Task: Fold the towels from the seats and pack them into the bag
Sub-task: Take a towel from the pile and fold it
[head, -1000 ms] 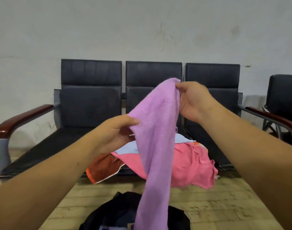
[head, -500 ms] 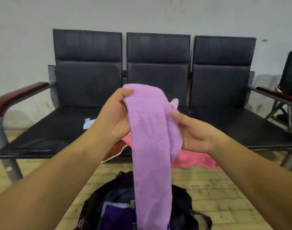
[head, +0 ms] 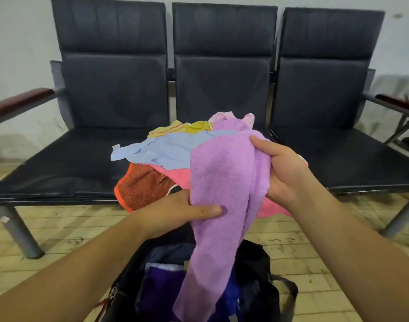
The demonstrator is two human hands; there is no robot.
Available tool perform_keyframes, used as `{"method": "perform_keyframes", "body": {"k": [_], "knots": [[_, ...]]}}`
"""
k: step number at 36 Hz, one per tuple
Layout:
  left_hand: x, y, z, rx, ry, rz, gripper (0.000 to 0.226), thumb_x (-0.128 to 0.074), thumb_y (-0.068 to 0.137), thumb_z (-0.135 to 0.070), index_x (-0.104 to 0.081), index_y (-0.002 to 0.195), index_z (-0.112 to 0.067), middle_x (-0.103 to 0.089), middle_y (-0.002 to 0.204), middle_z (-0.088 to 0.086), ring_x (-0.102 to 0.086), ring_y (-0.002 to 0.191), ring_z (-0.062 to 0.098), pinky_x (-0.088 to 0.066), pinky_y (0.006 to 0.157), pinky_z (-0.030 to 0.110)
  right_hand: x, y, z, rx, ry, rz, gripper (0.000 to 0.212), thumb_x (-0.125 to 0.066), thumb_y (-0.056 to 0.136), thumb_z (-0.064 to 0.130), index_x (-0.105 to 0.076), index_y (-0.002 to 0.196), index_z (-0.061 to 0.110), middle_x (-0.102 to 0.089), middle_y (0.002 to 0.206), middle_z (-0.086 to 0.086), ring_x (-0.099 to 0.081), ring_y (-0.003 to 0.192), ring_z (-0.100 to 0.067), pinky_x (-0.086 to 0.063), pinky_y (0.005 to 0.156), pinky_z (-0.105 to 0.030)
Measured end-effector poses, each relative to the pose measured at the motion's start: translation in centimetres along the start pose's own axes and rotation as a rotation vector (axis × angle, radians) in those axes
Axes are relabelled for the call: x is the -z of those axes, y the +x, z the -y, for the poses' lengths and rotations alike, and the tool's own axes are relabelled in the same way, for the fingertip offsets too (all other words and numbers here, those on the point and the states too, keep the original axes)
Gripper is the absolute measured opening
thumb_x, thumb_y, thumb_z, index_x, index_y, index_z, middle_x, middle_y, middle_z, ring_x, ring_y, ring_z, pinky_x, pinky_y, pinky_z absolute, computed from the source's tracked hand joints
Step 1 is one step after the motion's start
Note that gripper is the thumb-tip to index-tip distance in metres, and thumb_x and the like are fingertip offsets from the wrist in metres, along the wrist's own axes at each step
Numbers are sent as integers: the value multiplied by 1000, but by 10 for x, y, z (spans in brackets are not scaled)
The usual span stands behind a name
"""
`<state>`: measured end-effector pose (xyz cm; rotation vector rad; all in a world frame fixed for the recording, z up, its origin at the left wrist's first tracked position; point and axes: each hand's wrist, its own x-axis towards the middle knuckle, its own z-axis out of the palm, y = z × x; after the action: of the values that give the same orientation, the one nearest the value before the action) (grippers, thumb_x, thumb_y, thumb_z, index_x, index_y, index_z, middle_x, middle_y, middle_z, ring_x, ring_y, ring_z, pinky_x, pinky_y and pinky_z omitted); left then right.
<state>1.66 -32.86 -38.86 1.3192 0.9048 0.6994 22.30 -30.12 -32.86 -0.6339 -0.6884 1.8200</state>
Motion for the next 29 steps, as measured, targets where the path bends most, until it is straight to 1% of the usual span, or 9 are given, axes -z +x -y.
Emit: {"method": "perform_keyframes", "body": {"k": [4,7,10,14,18,20,22,25,29], "knots": [[-2,5,-2,-20,-47,-138,26,-75,83,-38,-78,98,-18,-74,113,3,-70,106,21,-56,90,32,8,7,3,-26,-49,-56,30,-45,103,13,-61,124,-2,-69,122,-21,-68,113,-32,-52,100,-43],[-3,4,-9,-19,-222,-178,33,-61,81,-30,-71,106,-11,-75,110,7,-72,100,19,-59,79,29,22,15,2,-52,-50,-106,35,-46,103,10,-56,134,-1,-67,127,-21,-65,118,-36,-43,110,-45],[-7,2,-18,-43,-435,-202,43,-60,81,-28,-67,116,-5,-73,115,12,-71,101,22,-61,78,33,33,17,-4,-92,-116,-165,30,-50,101,12,-63,125,3,-72,119,-16,-70,110,-31,-49,101,-42],[-14,3,-32,-110,-609,-253,32,-53,92,-31,-67,111,-9,-73,114,10,-72,102,21,-61,80,36,40,11,-14,-237,-142,-151,53,-49,100,45,-67,129,5,-68,128,-14,-65,118,-30,-51,100,-42],[-11,3,-42,-124,-735,-323,36,-44,103,-33,-64,114,-6,-74,109,12,-74,96,22,-62,69,34,36,4,-21,-354,-307,-1,79,-41,87,75,-71,124,12,-68,128,-13,-65,118,-29,-49,99,-44],[-6,1,-46,-123,-742,-319,41,-42,103,-34,-60,126,-6,-71,119,12,-71,106,24,-61,75,36,31,0,-24,-349,-407,55,68,-60,82,67,-71,124,15,-69,127,-11,-66,118,-26,-48,102,-43],[1,-1,-47,-109,-716,-313,43,-41,103,-36,-57,131,-8,-69,123,11,-69,109,24,-61,80,37,30,-2,-27,-321,-489,90,58,-80,75,43,-71,121,9,-67,129,-14,-65,117,-26,-48,105,-44],[14,-3,-46,-83,-672,-368,41,-42,104,-36,-58,132,-10,-71,122,7,-70,108,22,-54,87,38,28,-3,-29,-234,-453,47,46,-75,80,16,-67,121,-1,-69,124,-18,-69,107,-27,-57,93,-38],[23,-9,-39,-49,-612,-233,64,-32,99,-62,-56,138,-17,-65,132,3,-63,121,21,-46,101,39,17,-2,-31,-108,-224,46,50,-64,90,15,-57,136,-3,-59,137,-23,-61,121,-34,-55,96,-42]]}}
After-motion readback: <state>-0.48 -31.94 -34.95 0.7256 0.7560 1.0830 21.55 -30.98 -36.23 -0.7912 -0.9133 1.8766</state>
